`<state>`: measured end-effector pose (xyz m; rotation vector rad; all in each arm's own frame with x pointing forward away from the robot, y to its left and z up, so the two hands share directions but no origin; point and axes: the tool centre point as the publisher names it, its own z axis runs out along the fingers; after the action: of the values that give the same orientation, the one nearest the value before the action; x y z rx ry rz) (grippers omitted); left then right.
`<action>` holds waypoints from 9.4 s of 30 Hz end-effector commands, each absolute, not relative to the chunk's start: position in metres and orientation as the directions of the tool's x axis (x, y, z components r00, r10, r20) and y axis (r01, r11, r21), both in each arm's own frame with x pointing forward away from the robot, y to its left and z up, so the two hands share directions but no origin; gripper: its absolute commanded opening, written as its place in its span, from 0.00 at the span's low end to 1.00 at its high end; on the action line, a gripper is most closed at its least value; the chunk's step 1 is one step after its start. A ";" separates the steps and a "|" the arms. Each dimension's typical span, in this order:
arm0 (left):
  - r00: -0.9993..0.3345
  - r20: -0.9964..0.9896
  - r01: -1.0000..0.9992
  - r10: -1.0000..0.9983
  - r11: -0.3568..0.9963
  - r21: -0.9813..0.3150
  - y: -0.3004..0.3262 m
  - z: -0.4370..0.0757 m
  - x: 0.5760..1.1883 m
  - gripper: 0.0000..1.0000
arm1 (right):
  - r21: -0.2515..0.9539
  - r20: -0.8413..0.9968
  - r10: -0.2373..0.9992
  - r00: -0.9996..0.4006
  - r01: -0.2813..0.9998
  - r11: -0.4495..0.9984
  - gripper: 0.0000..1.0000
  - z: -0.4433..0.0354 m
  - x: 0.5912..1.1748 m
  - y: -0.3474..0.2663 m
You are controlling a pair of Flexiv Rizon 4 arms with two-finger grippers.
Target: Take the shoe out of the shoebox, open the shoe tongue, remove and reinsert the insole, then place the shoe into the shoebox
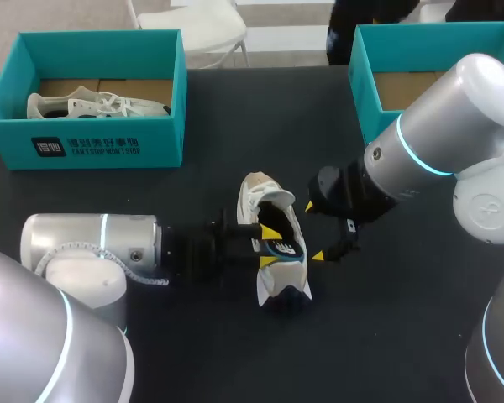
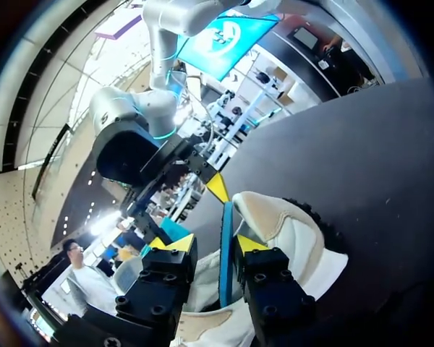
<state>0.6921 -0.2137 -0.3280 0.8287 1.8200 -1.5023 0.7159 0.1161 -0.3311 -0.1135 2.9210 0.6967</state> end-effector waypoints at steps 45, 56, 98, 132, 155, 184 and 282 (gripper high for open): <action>-0.601 -0.794 0.797 0.089 0.139 -0.588 -0.201 -0.328 0.694 0.47 | 0.442 -0.152 -0.040 -0.988 -0.104 0.891 1.00 -0.332 0.715 0.117; -0.597 -0.801 0.800 0.055 0.111 -0.589 -0.200 -0.311 0.691 0.47 | 0.442 -0.152 -0.040 -0.988 -0.104 0.891 1.00 -0.332 0.715 0.117; -0.314 -0.462 0.815 0.830 -0.014 -0.579 -0.144 -0.234 0.720 1.00 | 0.419 -0.131 -0.050 -0.990 -0.101 0.902 1.00 -0.292 0.712 0.070; -0.200 -0.363 0.848 0.910 -0.025 -0.529 -0.160 -0.223 0.727 0.97 | 0.381 -0.151 -0.047 -0.987 -0.102 0.919 1.00 -0.190 0.716 0.006; -0.019 -0.233 0.929 0.972 -0.069 -0.365 -0.217 -0.256 0.705 0.00 | 0.381 -0.151 -0.047 -0.987 -0.102 0.919 1.00 -0.190 0.716 0.006; -0.129 -0.081 0.964 0.988 0.106 -0.242 -0.222 -0.332 0.694 0.00 | 0.381 -0.151 -0.047 -0.987 -0.102 0.919 1.00 -0.190 0.716 0.006; -0.203 -0.130 0.939 0.970 0.231 0.255 -0.209 -0.340 0.728 0.04 | 0.381 -0.151 -0.047 -0.987 -0.102 0.919 1.00 -0.190 0.716 0.006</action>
<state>0.7344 -0.2156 -0.3495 1.8034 2.2553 0.1554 0.7152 0.0053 -0.1886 -0.1149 2.9400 0.5972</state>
